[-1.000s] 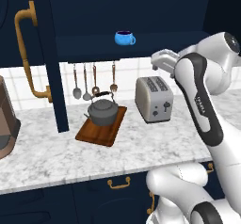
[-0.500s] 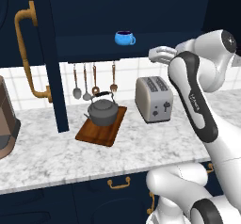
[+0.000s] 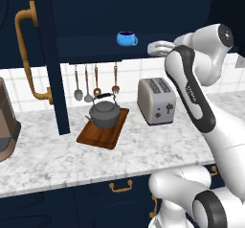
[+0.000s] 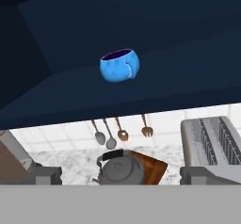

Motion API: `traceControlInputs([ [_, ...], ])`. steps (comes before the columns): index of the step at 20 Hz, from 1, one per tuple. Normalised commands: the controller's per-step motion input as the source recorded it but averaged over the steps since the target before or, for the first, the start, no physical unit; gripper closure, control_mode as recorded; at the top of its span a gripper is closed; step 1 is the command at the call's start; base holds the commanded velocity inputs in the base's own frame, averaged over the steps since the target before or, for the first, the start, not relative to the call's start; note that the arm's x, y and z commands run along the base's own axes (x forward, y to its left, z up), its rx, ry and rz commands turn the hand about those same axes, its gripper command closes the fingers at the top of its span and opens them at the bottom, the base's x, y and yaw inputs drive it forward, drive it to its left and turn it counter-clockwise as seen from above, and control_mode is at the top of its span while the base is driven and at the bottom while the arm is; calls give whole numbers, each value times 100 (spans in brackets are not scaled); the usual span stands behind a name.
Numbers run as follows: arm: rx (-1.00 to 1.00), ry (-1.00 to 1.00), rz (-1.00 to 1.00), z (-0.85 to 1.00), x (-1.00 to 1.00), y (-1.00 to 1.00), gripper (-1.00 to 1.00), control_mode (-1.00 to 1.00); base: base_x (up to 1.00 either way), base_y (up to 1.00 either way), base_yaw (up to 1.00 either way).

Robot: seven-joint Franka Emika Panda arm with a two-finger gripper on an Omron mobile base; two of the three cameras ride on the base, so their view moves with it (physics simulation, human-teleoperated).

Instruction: Pick the kettle from the counter and place it on the tray. Then pick the mug from the cabinet and place it on the tray. Then close the cabinet doors.

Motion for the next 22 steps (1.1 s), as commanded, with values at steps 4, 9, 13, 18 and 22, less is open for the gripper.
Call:
traceControlInputs([
  [4,-4,8,0,0,65,0,-100,-100,0,0,0],
  [9,0,0,9,0,46,0,-100,-100,0,0,0],
  [13,-4,0,11,0,41,0,-100,-100,0,0,0],
  [18,-6,0,10,0,38,0,-100,-100,0,0,0],
  [22,-3,0,8,0,26,2,-100,-100,0,0,0],
])
